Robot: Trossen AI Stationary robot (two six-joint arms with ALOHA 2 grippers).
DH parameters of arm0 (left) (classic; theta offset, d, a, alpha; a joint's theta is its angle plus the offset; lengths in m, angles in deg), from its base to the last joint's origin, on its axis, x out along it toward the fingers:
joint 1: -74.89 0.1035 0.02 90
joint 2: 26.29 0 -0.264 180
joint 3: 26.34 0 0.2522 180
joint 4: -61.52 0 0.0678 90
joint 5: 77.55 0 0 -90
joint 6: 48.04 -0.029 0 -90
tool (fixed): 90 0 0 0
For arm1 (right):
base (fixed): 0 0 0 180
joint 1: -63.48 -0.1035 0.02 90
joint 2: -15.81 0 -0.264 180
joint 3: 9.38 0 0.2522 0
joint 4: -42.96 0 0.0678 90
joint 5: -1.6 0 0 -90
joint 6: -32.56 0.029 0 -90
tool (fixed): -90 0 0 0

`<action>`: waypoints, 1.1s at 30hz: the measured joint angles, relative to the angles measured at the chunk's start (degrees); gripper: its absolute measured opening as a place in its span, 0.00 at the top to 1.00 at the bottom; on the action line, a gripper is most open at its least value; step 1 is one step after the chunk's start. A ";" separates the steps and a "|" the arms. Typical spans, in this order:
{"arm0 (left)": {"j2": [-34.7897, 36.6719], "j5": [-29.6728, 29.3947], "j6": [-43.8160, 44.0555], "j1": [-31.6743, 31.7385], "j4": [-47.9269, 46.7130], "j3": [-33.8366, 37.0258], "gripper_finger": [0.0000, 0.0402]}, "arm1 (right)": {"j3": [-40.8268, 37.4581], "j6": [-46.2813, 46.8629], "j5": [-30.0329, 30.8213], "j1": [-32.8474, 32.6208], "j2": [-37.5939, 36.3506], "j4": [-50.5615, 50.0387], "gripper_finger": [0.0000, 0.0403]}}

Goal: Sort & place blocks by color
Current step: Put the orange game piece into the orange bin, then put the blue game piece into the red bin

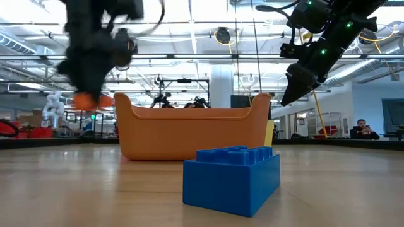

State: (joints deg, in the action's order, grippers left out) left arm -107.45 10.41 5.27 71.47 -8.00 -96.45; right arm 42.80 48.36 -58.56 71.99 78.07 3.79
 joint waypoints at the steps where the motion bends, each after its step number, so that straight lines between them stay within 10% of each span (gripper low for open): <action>1: 0.48 -1.35 -2.47 -0.47 2.52 -1.25 0.61 | 0.00 -0.06 0.01 0.00 0.00 0.07 0.16; 9: 0.57 -7.58 -20.89 -4.25 22.01 -7.70 0.64 | 0.00 -0.39 0.12 0.00 0.00 -0.52 0.16; 33: -10.78 -7.54 -40.22 -4.38 27.52 -8.17 0.39 | 0.00 3.05 -1.65 0.02 -0.10 -1.02 0.16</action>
State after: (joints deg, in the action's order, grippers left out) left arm -118.23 2.87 -34.95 67.09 19.51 -104.62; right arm 42.80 51.41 -60.22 72.01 77.97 2.77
